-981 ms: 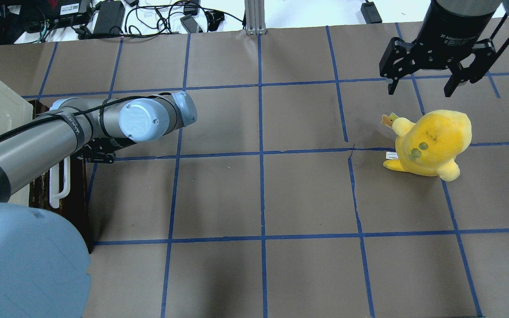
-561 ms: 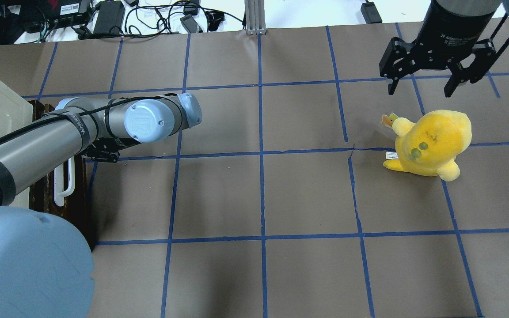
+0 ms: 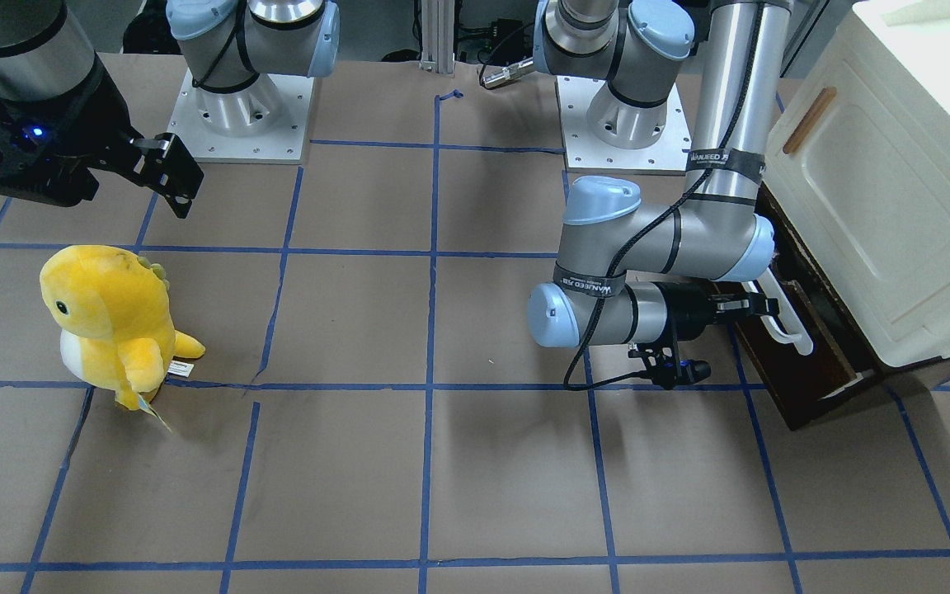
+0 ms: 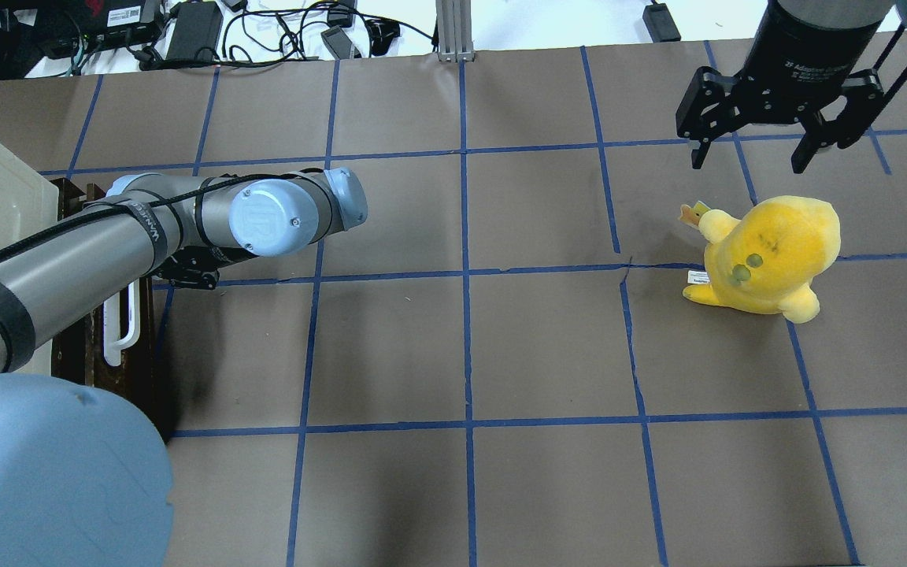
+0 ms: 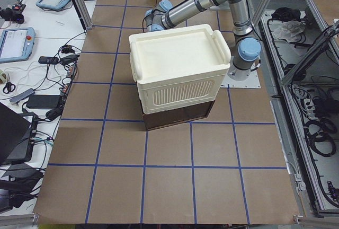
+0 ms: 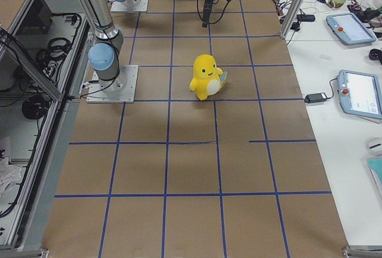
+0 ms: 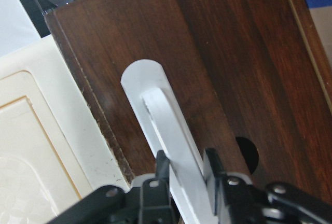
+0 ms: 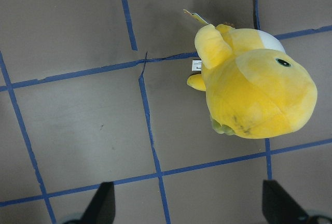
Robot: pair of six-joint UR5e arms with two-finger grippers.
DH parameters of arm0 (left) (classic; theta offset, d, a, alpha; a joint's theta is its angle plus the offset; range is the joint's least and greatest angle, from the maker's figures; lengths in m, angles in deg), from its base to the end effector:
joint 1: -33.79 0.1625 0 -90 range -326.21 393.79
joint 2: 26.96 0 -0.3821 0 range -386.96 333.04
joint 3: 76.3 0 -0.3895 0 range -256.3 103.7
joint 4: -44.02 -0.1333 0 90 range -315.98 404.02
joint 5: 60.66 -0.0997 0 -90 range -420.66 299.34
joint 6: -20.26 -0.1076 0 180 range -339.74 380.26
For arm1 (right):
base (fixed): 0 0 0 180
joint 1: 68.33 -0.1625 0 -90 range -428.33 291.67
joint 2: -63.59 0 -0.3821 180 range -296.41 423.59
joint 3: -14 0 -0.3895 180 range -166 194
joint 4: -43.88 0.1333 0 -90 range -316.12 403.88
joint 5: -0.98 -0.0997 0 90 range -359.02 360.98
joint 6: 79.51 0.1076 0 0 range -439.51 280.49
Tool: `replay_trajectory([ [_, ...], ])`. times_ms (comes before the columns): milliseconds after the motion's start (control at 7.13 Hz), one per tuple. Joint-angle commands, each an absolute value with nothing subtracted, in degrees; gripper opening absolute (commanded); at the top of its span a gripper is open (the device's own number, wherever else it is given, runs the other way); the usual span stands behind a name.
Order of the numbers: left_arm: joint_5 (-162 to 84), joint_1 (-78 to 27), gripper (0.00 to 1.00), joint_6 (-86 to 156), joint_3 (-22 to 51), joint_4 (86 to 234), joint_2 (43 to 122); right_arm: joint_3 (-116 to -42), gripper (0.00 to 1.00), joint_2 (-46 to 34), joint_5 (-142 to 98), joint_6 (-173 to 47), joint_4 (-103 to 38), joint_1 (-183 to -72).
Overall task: Pull drawer sideways
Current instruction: 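Pull the handle with the left gripper, sliding the drawer out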
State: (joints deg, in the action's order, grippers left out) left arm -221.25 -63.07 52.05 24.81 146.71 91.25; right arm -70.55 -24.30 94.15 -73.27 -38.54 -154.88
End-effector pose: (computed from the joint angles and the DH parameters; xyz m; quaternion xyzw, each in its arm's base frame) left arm -0.0931 -0.5076 0.1518 0.0890 0.7709 0.1658 0.6085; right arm 0.0974 -0.5012 0.4525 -0.0834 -0.9955 -0.0363 0.0285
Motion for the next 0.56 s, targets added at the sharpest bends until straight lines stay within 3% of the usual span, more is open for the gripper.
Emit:
replay_trajectory([
  [0, -221.3, -63.9, 0.18, 52.0, 24.7, 146.7, 91.3, -70.5, 1.00, -24.3, 94.1, -73.3, -38.5, -154.9],
  [421, -221.3, -64.6, 0.18, 52.0, 24.6, 146.6, 91.5, -70.5, 1.00, -24.3, 94.1, -73.3, -38.6, -154.9],
])
